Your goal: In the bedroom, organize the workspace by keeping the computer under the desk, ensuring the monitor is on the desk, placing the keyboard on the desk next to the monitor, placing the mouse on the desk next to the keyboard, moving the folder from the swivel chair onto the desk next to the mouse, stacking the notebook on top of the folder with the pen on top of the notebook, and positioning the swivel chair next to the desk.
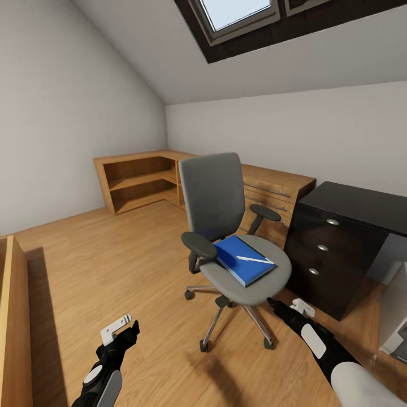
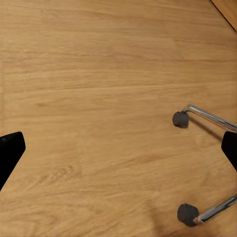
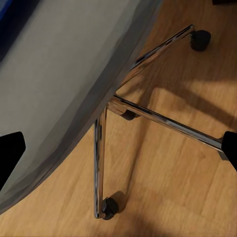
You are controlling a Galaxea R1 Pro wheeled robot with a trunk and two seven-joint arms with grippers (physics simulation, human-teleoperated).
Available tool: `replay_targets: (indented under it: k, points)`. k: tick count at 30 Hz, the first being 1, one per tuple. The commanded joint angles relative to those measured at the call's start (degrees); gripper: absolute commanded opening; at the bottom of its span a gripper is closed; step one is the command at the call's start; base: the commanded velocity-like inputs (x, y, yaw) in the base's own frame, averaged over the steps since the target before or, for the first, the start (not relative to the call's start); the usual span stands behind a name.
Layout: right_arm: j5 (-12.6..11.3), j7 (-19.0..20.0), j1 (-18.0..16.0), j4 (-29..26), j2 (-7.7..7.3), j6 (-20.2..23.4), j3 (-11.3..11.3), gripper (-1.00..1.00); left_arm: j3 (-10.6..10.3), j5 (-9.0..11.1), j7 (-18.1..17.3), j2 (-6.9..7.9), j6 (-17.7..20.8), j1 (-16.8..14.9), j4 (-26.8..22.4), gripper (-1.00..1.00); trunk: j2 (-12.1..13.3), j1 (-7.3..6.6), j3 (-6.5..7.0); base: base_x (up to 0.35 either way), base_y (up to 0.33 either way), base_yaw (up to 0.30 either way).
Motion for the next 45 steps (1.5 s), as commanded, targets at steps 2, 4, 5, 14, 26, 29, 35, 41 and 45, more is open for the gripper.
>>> replay_targets:
  k: [2,4,5,14,26,29,35,41,45]
  points:
    - [-0.13,0.16,-0.02,0.19,0.29,0.43,-0.13,1.0,0.05,0.29,0.17,-0.03,0.28,-0.02,-0.11,1.0,-0.02,-0.01,-0.06,0.0,0.0,0.0]
    - [-0.09,0.1,-0.02,0.23,0.37,0.42,-0.08,1.0,0.05,0.29,0.15,-0.03,0.28,-0.02,-0.11,1.0,-0.02,-0.01,-0.06,0.0,0.0,0.0]
    - [0.08,-0.3,-0.02,0.4,0.56,0.43,0.09,1.0,0.05,0.29,0.15,-0.03,0.28,-0.02,-0.11,1.0,-0.02,-0.01,-0.06,0.0,0.0,0.0]
    - [0.16,-2.1,-0.02,0.47,0.64,0.39,0.19,1.0,0.05,0.29,0.1,-0.03,0.28,-0.02,-0.11,1.0,-0.02,-0.01,-0.06,0.011,0.0,0.0]
    - [0.16,-2.2,-0.02,0.48,0.64,0.34,0.28,1.0,0.05,0.29,0.08,-0.11,0.28,-0.02,-0.11,1.0,-0.02,-0.01,-0.06,0.27,0.0,0.0]
    - [0.16,-2.2,-0.02,0.48,0.64,0.34,0.28,1.0,0.05,0.29,0.08,-0.12,0.28,-0.02,-0.11,1.0,-0.02,-0.01,-0.06,0.325,0.0,0.0]
    - [0.16,-2.07,-0.02,0.46,0.64,0.28,0.23,1.0,0.05,0.26,0.0,-0.12,0.28,-0.02,-0.11,1.0,-0.02,-0.01,-0.06,0.326,0.0,0.0]
    - [0.16,-1.86,-0.02,0.43,0.64,0.12,0.19,1.0,0.05,0.29,-0.01,-0.12,0.28,-0.02,-0.11,1.0,-0.02,-0.01,-0.06,0.295,0.0,0.0]
    - [0.16,-1.85,-0.02,0.39,0.64,0.09,0.19,1.0,-0.13,0.29,-0.01,-0.12,0.29,-0.02,-0.11,1.0,-0.02,-0.01,-0.06,0.262,0.0,0.0]
